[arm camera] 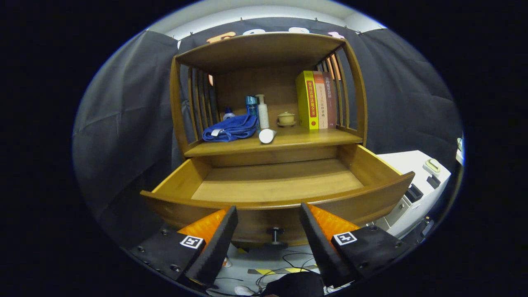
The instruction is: Pull open the drawer, take out the items inside it, and place them on the countertop above the cabinet.
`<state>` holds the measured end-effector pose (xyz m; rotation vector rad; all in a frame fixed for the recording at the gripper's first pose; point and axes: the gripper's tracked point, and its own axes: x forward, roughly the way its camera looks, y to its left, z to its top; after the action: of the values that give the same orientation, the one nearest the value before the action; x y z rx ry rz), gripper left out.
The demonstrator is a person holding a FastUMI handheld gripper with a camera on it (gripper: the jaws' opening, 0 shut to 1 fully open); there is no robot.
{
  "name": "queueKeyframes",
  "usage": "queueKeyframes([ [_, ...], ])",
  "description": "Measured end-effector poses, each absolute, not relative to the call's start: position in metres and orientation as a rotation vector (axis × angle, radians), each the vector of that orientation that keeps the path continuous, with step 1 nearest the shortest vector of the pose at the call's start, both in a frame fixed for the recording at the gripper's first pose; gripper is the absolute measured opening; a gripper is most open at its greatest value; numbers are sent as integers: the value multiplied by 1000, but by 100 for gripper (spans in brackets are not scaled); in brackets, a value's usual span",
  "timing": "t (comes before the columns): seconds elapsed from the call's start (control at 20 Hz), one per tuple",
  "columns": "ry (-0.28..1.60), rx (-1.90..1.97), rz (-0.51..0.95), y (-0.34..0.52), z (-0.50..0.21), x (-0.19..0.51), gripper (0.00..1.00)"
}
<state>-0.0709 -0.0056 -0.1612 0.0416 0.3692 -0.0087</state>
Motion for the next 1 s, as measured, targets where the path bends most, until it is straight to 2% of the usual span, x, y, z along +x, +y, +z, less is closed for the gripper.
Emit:
queueKeyframes([
  [0.5,359,62,-50,-7,-167,-59,97],
  [1.0,355,54,-59,-9,-164,-18,97],
])
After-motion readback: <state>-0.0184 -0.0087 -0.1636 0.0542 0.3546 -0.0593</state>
